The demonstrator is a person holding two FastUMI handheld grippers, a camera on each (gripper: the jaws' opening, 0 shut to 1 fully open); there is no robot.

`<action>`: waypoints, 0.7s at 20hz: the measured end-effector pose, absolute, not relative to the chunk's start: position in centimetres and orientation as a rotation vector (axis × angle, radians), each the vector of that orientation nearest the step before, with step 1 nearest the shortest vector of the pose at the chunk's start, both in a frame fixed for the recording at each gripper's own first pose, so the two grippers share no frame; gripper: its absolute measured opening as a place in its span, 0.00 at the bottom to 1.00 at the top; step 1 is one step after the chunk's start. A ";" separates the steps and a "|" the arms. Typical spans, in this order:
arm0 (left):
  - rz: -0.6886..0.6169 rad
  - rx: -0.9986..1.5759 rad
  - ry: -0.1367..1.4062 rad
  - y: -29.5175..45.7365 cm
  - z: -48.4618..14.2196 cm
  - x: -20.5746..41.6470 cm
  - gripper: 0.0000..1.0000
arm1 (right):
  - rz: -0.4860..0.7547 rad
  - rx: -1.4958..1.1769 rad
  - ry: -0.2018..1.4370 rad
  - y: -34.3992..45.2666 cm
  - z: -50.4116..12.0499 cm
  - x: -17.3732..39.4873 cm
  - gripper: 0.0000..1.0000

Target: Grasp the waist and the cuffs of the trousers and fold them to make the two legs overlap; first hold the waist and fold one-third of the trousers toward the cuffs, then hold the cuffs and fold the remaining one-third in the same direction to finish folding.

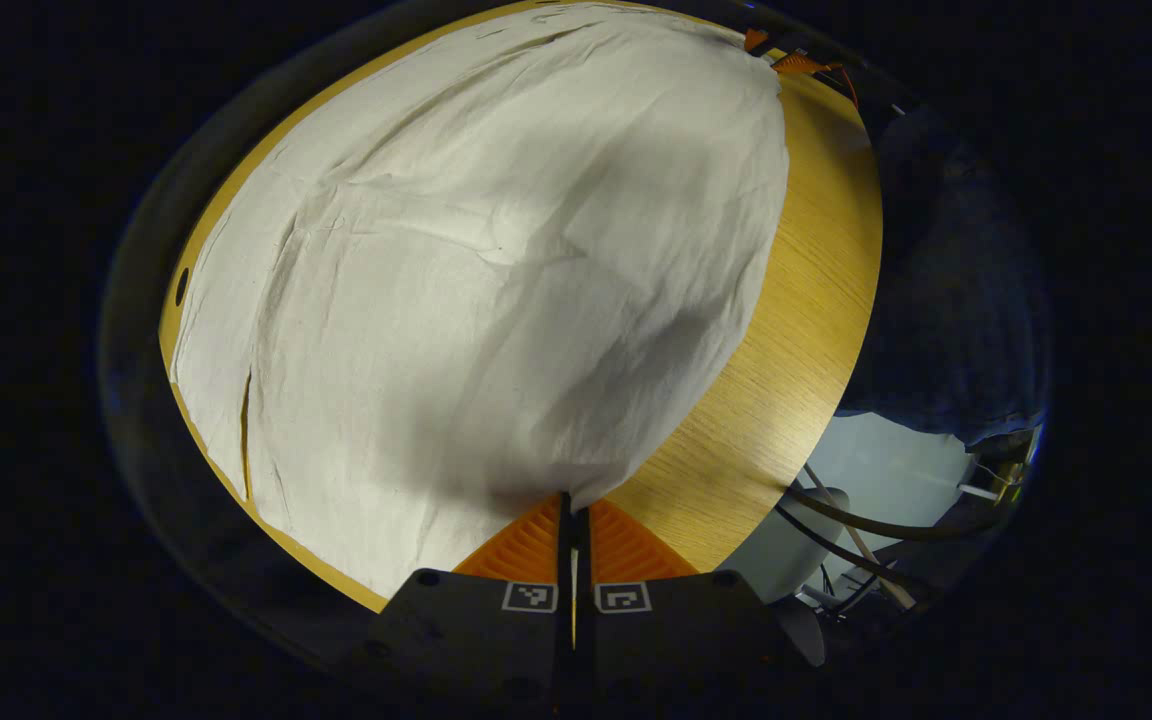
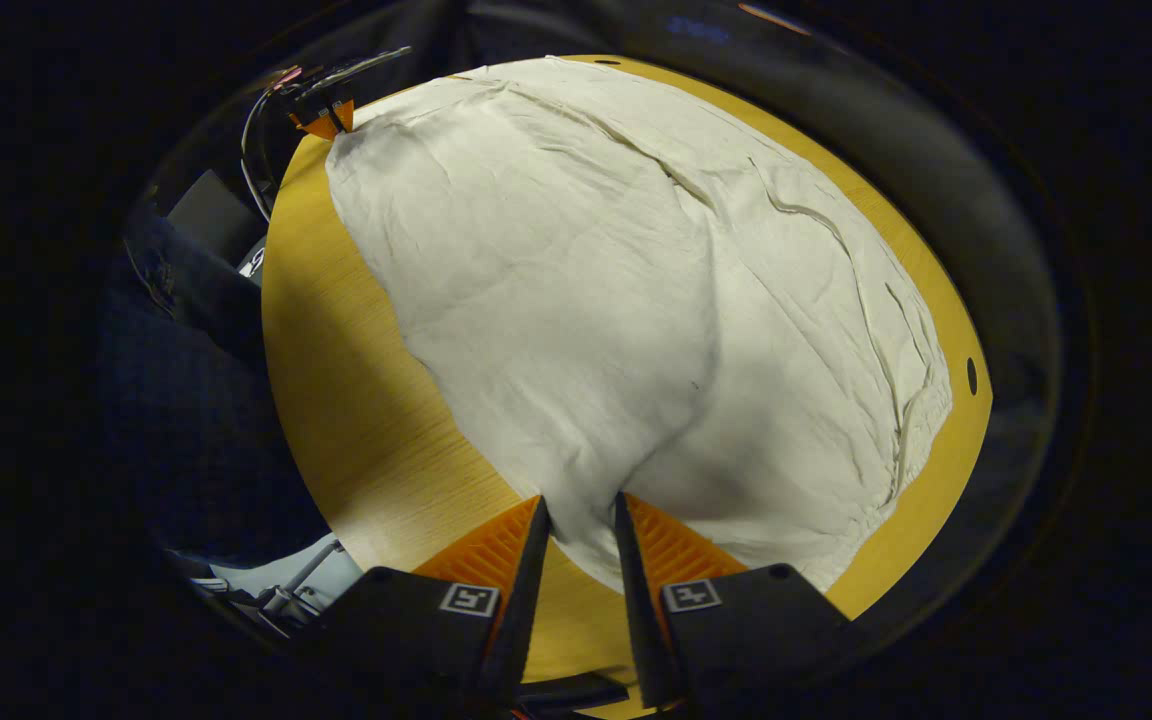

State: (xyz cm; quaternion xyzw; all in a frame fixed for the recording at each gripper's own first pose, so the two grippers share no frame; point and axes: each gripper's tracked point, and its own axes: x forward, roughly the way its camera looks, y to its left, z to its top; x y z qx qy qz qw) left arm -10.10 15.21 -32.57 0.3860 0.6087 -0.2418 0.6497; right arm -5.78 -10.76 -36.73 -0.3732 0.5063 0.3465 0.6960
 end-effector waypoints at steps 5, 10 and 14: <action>-0.561 0.863 1.395 15.2 -32.6 -10.1 0.00 | 0.738 -0.877 1.090 -10.9 -36.8 -5.4 0.06; -0.546 0.855 1.353 15.4 -32.5 -9.7 0.00 | 0.641 -0.886 1.099 -11.1 -36.6 -5.2 0.00; -0.513 0.843 1.326 15.7 -31.7 -9.2 0.00 | 0.509 -0.833 1.031 -10.3 -35.1 -4.3 0.03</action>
